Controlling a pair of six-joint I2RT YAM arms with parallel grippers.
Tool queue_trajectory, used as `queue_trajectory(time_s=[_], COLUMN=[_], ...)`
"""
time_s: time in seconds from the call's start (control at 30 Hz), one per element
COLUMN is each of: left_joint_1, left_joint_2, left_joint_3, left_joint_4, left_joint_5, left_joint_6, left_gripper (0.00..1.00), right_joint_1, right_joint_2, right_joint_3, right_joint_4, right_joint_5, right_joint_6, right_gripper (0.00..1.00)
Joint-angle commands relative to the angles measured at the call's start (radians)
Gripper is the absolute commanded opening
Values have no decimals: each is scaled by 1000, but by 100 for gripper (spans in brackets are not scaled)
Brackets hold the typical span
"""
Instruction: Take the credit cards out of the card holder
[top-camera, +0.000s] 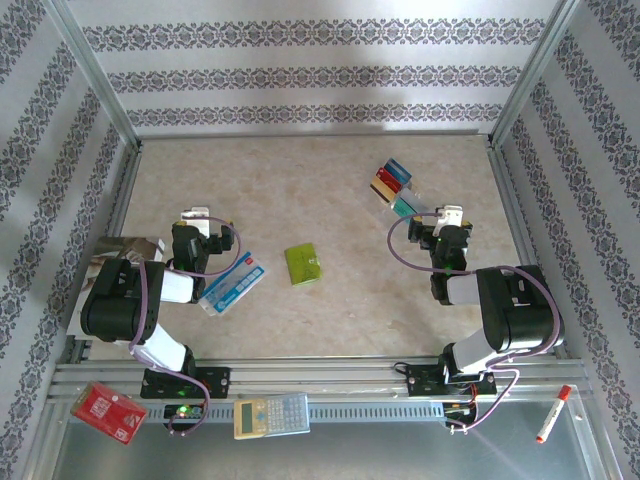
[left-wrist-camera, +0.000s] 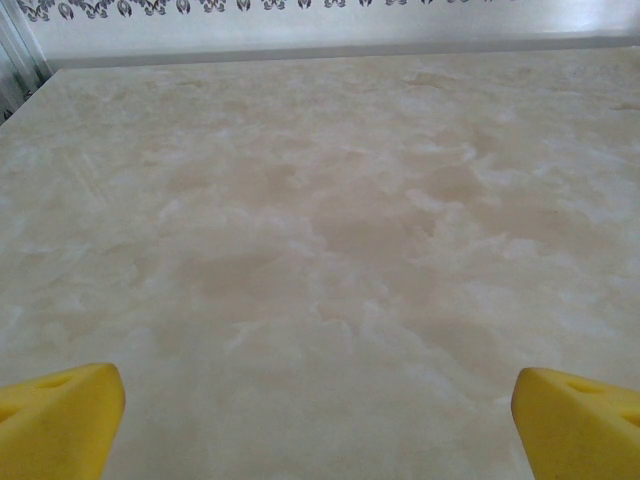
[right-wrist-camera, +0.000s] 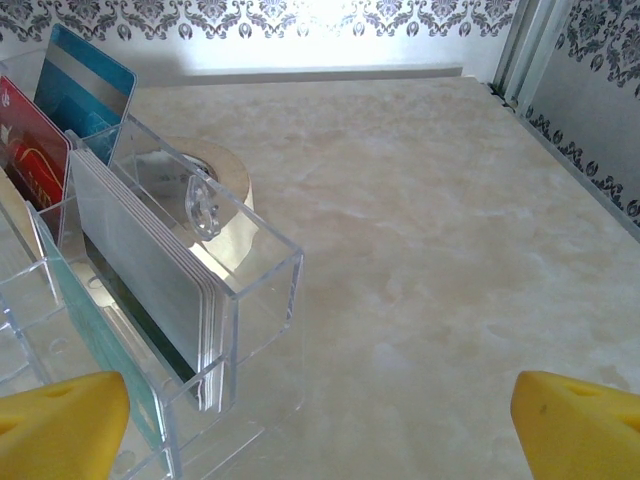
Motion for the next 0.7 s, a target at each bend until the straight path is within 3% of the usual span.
queue_trajectory(time_s=[0.0,0.17,0.27,0.4,0.53,0.6,0.67], left_joint_1=[10,10,10,9,9,9,9], left_joint_2=[-1,-41,-127,-283,-461,-511,-531], left_joint_3=[10,-62,-78,-34,80,150,207], left_joint_4=[-3,105,61,-142,-469,-619,-717], left_joint_5=[2,-44,-63,-104,-151,-117,-10], left_joint_6=[3,-12,-18,-33,-222,-330,-389], left_gripper=[100,100,100,100,100,100,100], right_joint_1=[-13,-9,4,19,28,37,40], right_joint_2=[5,-72,-176,-347,-474,-506,-524], right_joint_3=[8,8,2,62,195,261,329], right_joint_4=[20,-32,-96,-346,-701,-841,-964], right_joint_5=[-29,7,42,79,-20,-49,-75], right_joint_6=[2,6,-3,76,200,259,318], right_gripper=[98,98,98,98,98,98,98])
